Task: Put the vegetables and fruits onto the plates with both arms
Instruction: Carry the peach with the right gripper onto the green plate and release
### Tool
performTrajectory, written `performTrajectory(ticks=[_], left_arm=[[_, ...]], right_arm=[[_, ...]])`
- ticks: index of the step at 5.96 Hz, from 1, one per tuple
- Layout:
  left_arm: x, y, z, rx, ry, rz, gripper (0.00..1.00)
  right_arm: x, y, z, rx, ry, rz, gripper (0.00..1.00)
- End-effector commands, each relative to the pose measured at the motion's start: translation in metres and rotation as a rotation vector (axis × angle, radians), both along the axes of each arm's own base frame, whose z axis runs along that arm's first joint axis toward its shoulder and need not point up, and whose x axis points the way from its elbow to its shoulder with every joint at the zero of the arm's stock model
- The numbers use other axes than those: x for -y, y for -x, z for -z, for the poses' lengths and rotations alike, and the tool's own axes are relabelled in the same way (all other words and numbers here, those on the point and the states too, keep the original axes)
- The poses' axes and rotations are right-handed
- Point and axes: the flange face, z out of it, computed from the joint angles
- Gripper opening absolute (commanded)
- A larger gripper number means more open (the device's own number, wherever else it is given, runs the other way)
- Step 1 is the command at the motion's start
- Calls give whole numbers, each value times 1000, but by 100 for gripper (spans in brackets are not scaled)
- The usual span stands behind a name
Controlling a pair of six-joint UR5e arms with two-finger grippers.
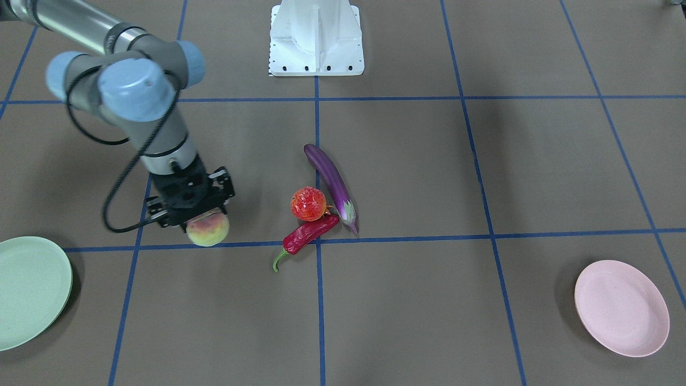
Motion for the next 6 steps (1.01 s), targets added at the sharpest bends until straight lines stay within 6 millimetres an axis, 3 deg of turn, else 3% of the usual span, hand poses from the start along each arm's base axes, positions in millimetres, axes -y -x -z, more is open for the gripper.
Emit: performTrajectory(ticks=[1,2,3,4,5,6], left_arm=[[0,0,3,0,-6,-1,100],[0,0,3,0,-8,-1,100],[-1,1,3,0,-8,1,100],[0,1,4,0,-9,1,100],[0,0,4,0,-12,-1,100],[0,1,4,0,-12,1,100]], right_arm=[[75,-130,-106,-49,-20,141,0],[98,-164,-161,-76,-8,152,0],[101,-169,-235,-47,-18,151,0],[98,-171,-265,-28,-4,156,0],[96,-171,-273,-31,11,155,53],[95,-172,-273,-29,9,152,99]])
